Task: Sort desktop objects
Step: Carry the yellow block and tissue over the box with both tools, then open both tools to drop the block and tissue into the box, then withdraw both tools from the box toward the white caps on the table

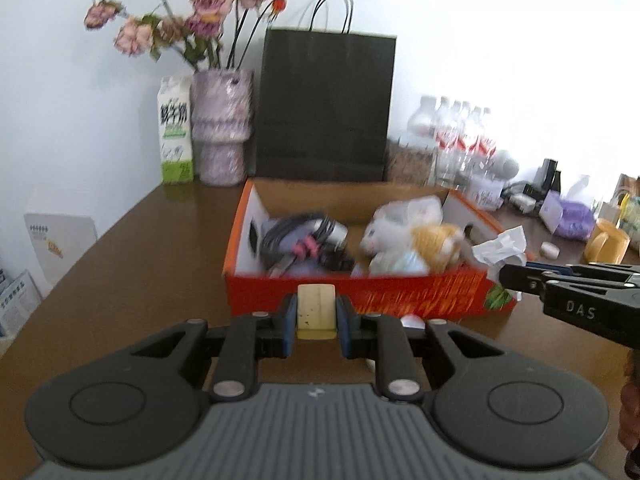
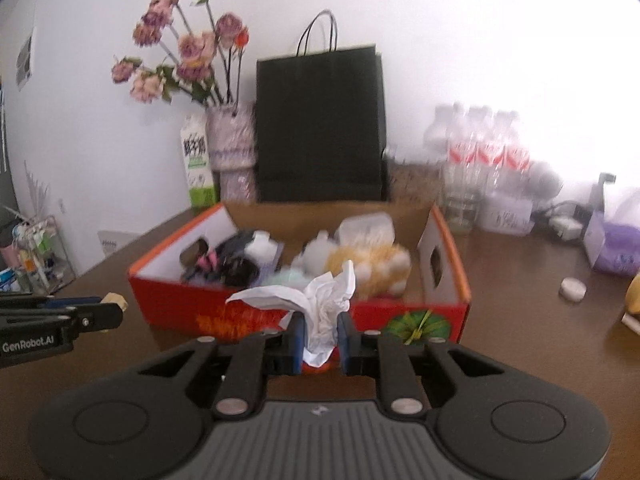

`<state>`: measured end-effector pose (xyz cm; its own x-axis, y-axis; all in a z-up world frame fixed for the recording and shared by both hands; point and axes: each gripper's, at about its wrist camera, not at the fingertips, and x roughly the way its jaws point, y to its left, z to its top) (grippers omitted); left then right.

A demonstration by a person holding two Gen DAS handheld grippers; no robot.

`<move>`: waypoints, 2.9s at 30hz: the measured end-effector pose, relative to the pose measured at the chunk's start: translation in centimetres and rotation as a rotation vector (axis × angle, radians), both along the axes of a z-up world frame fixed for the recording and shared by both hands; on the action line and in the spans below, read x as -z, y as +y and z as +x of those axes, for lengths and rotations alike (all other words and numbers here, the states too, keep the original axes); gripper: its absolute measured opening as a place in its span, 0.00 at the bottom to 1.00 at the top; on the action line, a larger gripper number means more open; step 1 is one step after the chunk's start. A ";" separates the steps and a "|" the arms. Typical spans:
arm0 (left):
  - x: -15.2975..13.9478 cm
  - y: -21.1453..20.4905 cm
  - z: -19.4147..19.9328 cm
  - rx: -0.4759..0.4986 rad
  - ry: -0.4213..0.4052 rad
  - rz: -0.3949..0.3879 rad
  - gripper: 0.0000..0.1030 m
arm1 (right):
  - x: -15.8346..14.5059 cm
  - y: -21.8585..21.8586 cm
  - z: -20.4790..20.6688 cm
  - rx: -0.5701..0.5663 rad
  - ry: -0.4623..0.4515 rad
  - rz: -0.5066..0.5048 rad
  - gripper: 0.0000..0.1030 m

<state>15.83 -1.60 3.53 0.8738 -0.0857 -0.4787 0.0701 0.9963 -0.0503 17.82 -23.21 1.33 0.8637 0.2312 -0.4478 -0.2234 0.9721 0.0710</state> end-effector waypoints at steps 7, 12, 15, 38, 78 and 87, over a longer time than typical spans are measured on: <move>-2.0 -2.2 3.3 0.013 -0.048 -0.011 0.21 | -1.8 -0.6 3.0 0.052 -0.044 -0.015 0.15; -2.1 -3.5 6.4 0.011 -0.046 -0.030 0.21 | -1.4 -1.2 5.8 0.097 -0.034 -0.018 0.16; -1.6 -4.2 8.0 0.012 -0.037 -0.033 0.21 | -0.6 -1.7 7.5 0.112 -0.013 -0.015 0.16; 3.6 -6.6 14.9 0.022 0.055 0.089 0.21 | 3.7 -2.3 12.0 0.072 0.090 -0.038 0.17; -0.5 -5.3 10.3 -0.082 -0.139 0.100 1.00 | -0.2 -2.1 7.8 0.066 -0.060 -0.051 1.00; -1.0 -3.2 7.2 -0.112 -0.136 0.112 1.00 | -1.0 -1.0 4.8 0.051 -0.089 -0.087 1.00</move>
